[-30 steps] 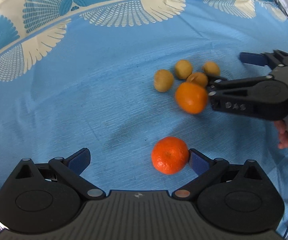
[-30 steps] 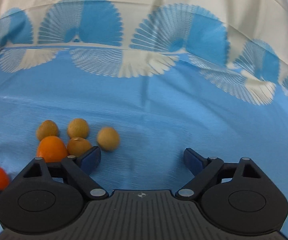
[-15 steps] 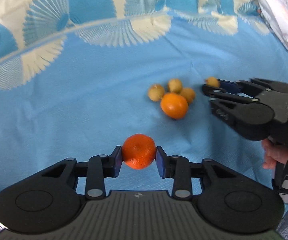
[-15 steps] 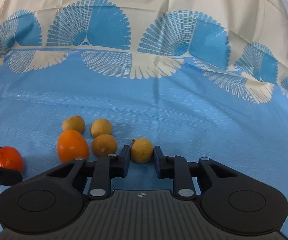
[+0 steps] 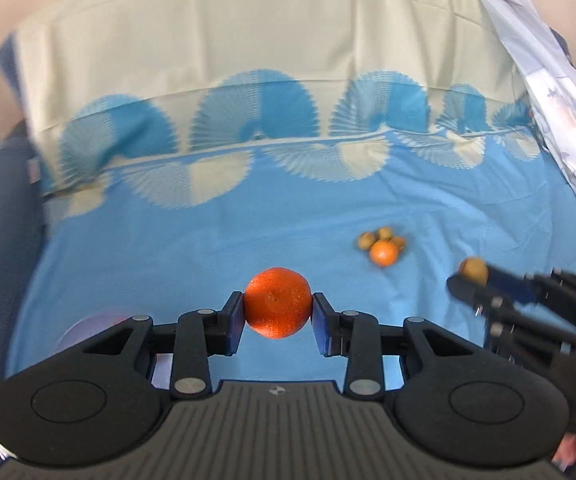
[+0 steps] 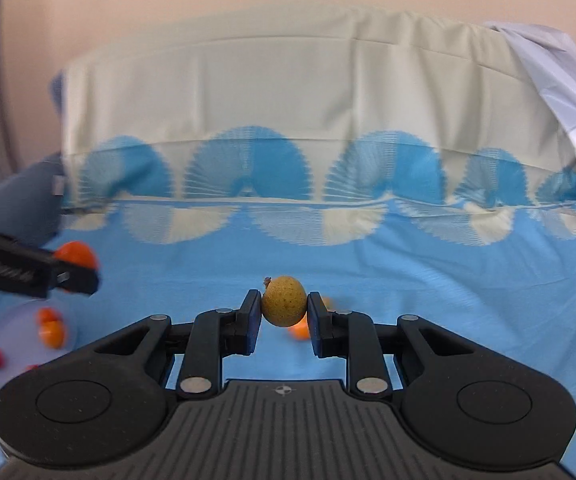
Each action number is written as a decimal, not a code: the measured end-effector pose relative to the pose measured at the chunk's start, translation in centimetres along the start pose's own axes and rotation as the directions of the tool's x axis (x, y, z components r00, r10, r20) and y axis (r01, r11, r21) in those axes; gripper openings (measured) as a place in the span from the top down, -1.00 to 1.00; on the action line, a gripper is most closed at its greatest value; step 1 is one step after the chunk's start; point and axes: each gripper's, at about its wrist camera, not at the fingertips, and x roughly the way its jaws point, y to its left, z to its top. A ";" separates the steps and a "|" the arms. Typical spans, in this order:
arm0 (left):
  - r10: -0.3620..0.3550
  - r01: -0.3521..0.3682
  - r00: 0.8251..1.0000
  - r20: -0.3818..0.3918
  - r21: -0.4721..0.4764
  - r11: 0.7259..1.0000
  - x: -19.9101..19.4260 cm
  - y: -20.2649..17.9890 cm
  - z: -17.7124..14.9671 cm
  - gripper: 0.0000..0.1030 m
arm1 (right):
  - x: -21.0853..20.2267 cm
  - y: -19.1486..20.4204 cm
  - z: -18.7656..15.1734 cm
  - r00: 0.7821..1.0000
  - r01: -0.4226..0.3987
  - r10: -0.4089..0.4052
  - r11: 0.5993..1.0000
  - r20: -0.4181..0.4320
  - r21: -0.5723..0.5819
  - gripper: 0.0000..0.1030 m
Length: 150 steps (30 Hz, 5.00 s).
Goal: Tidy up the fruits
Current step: 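Carry both fruits over the blue plate and open both grippers to release them, then lift both open tools back from the plate, then grasp a mandarin with the right gripper while the left gripper grasps a yellow-brown fruit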
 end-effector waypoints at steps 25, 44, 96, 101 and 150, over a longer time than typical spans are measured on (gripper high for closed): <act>0.127 -0.117 0.992 0.019 -0.275 0.954 -17.1 15.1 -13.6 0.24 | -12.5 19.4 -2.4 0.966 -0.248 0.228 0.949 -0.124 -0.193 0.50; 0.148 -0.147 0.989 -0.022 -0.326 0.934 -13.8 17.9 -12.2 0.24 | -9.4 19.8 -2.1 0.959 -0.254 0.222 0.948 -0.173 -0.191 0.50; 0.230 -0.290 0.953 -0.196 -0.381 0.878 -9.6 19.8 -13.5 -0.99 | -5.0 21.9 -1.6 0.964 -0.201 0.167 0.967 -0.206 -0.159 -0.94; 0.247 -0.282 0.959 -0.140 -0.367 0.887 -13.0 17.7 -14.5 -0.99 | -9.0 21.3 -1.6 0.978 -0.188 0.170 0.969 -0.121 -0.160 -0.98; 0.269 -0.282 0.959 -0.087 -0.370 0.885 -17.1 15.8 -15.4 -0.99 | -14.4 22.2 -2.2 0.981 -0.195 0.189 0.961 -0.044 -0.198 -0.99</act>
